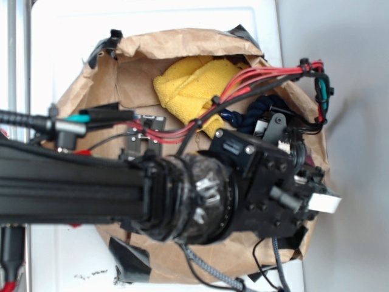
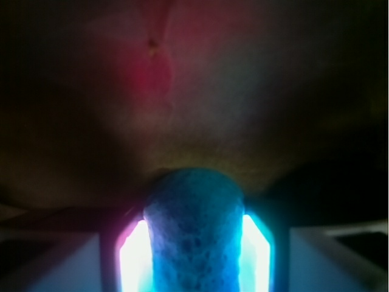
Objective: Grab the blue ball.
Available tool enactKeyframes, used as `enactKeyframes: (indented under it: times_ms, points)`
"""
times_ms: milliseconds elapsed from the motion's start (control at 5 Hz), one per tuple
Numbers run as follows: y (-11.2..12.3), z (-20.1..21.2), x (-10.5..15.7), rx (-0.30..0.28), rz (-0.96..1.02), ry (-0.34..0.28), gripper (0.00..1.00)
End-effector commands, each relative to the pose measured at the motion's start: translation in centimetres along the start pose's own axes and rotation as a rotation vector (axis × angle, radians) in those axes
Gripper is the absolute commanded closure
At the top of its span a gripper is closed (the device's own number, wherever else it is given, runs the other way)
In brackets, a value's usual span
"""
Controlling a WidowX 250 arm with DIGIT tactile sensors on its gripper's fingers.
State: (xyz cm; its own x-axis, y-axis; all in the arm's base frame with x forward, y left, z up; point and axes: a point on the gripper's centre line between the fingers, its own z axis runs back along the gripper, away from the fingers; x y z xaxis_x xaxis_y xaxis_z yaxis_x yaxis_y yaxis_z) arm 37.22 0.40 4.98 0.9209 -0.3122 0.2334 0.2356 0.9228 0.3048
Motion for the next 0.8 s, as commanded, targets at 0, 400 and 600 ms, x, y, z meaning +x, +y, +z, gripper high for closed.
enactKeyframes:
  times_ms: [0, 400, 600]
  points:
    - [1.0, 6.2, -0.6, -0.111, 0.075, -0.019, 1.0]
    - [2.3, 11.0, -2.9, -0.067, 0.249, 0.096, 1.0]
    - [4.8, 12.4, -4.6, -0.127, 0.307, 0.138, 1.0]
